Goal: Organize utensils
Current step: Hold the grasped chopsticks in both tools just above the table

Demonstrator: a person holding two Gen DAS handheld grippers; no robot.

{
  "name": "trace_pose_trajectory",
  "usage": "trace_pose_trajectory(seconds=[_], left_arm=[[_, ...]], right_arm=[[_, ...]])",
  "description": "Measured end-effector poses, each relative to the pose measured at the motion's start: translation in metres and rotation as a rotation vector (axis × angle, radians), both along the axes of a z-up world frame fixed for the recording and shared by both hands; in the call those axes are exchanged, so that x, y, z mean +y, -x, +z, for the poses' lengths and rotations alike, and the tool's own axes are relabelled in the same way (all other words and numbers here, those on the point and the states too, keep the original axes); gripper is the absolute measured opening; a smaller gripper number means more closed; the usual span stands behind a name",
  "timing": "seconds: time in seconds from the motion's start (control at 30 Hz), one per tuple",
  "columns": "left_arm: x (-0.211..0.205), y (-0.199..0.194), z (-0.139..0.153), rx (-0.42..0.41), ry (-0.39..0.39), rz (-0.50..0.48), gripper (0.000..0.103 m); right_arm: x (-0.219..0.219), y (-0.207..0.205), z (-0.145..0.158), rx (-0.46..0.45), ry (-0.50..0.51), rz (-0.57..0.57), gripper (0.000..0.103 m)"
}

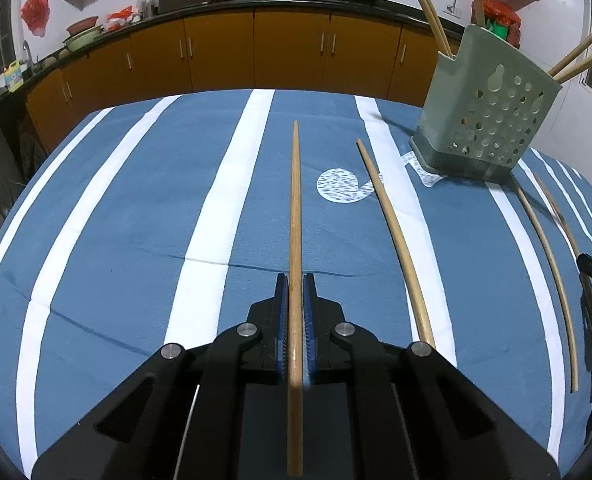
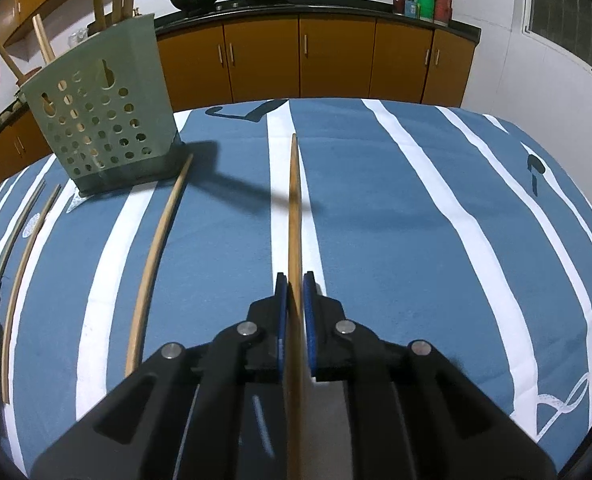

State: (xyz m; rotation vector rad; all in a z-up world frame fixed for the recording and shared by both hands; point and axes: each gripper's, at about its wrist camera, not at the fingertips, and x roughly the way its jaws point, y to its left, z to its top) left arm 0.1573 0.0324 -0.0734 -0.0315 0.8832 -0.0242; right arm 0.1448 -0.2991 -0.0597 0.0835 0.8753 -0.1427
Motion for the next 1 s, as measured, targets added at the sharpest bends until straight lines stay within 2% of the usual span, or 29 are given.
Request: trace_pose_trajectory(seconds=[0.17,0.47,1.0], left_arm=[[0.0025,-0.0004,-0.0002,0.0,0.026,0.001,0.009],[-0.005,0.0003,-0.0005,0.001,-0.025,0.0,0.01],[-0.0048,0.0003,-0.0005,0.0,-0.027,0.001,0.01]], right_arm=[[0.0012,-0.0005,-0.0002,0.001,0.005,0.002,0.012],[0.0002,-0.0011,-0.0014,0.001,-0.004,0.002,0.012],[-0.0002,-0.0011,-0.0017,0.0,-0.008,0.003,0.012]])
